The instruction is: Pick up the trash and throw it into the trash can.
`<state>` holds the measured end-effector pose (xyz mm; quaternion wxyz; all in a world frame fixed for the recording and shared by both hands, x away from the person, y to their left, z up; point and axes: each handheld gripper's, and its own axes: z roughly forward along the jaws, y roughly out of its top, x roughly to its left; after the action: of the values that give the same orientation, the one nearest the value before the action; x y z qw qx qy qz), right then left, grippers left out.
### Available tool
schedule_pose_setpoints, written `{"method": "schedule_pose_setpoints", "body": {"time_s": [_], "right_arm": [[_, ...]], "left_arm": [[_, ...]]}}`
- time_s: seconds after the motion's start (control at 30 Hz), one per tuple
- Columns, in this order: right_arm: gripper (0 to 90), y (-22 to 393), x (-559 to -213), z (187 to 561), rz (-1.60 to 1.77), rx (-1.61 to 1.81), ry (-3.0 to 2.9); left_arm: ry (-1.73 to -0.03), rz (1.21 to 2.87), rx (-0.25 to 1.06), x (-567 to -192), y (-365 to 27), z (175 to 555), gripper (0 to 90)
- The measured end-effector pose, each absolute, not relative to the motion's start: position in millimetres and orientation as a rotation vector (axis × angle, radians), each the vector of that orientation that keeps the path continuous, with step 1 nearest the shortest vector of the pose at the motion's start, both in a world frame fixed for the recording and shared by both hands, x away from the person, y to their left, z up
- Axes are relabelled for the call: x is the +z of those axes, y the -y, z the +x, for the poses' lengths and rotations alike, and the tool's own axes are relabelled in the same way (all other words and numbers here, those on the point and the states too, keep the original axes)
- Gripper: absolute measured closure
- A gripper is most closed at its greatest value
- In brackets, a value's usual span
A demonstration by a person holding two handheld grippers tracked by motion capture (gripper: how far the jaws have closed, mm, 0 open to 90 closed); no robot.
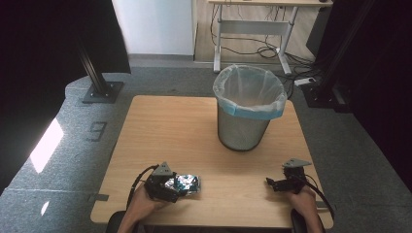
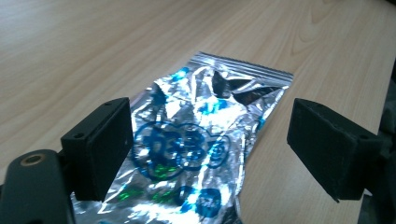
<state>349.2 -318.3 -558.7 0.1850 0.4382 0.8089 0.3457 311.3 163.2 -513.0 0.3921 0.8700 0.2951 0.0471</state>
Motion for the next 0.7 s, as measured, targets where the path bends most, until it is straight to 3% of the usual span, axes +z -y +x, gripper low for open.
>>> {"method": "schedule_pose_setpoints", "body": {"time_s": [0.33,0.6,0.7], "right_arm": [[0.0,318.2,-558.7,349.0,1.235,0.975,-2.28],[0.0,318.2,-558.7,349.0,1.234,0.975,-2.28],[0.0,318.2,-558.7,348.9,1.235,0.975,-2.28]], "left_arm": [[-0.657,2.307,0.147,-525.7,-140.3,303.2,29.3],[-0.639,2.365,0.208,-537.4,-128.4,304.2,45.8],[-0.654,2.358,0.228,-537.4,-129.5,304.2,56.4]]}}
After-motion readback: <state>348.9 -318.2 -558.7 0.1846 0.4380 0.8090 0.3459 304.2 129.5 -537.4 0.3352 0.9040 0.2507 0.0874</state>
